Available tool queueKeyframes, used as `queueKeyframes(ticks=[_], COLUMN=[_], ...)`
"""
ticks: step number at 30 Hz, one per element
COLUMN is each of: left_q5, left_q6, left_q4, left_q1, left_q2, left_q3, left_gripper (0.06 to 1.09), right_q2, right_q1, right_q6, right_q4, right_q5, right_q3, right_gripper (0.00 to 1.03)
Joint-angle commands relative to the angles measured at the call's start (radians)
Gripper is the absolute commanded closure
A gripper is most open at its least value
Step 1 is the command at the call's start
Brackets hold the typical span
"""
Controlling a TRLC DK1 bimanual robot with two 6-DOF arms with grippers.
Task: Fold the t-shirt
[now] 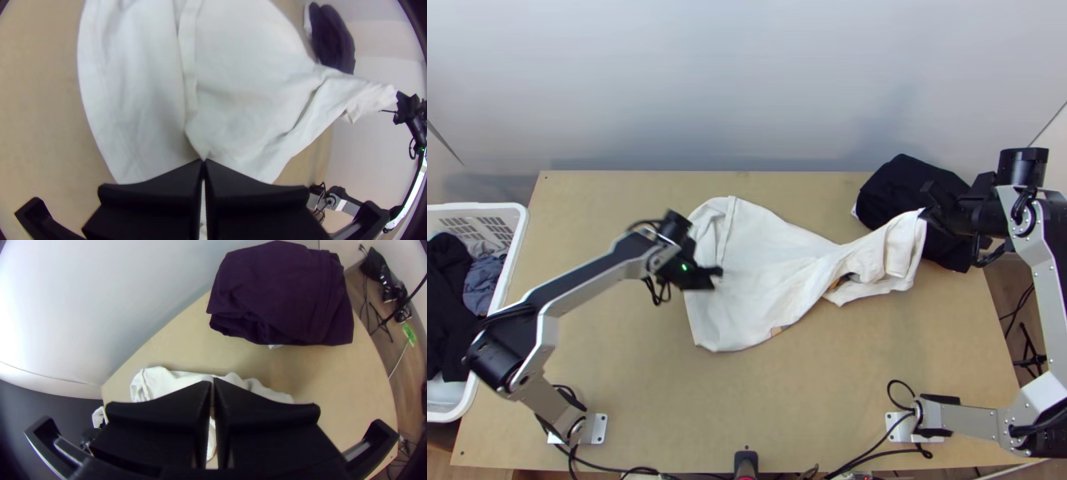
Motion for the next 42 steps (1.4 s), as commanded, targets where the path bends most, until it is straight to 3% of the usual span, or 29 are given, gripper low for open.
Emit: queueKeyframes(ticks=[1,6,12,16,19,25,31,35,42], left_q5=[-0.147,-0.285,-0.357,-0.383,-0.443,-0.578,-0.687,-0.765,-0.773], left_q6=[-0.003,0.051,0.091,0.118,0.213,0.264,0.311,0.379,0.394], left_q4=[0.046,0.094,0.175,0.184,0.275,0.341,0.416,0.488,0.457], left_q1=[0.123,0.247,0.366,0.409,0.402,0.397,0.394,0.399,0.474], left_q2=[-0.110,-0.205,-0.303,-0.317,-0.328,-0.345,-0.463,-0.561,-0.756], left_q3=[0.097,0.218,0.323,0.406,0.455,0.634,0.711,0.708,0.691], left_gripper=[1.05,1.05,1.05,1.05,1.05,1.05,1.05,1.05,1.05], right_q2=[-0.013,-0.035,-0.045,-0.013,0.062,0.082,-0.021,-0.170,-0.415], right_q1=[0.058,0.106,0.244,0.294,0.313,0.317,0.320,0.351,0.383], right_q6=[-0.124,-0.169,-0.363,-0.459,-0.465,-0.422,-0.374,-0.360,-0.396], right_q4=[0.057,0.188,0.453,0.671,0.729,0.815,0.824,0.803,0.551], right_q5=[0.124,0.151,0.299,0.344,0.344,0.345,0.344,0.324,0.289], right_q3=[0.005,0.019,0.021,0.056,0.219,0.479,0.657,0.662,0.665], right_gripper=[1.00,1.00,1.00,1.00,1.00,1.00,1.00,1.00,1.00])
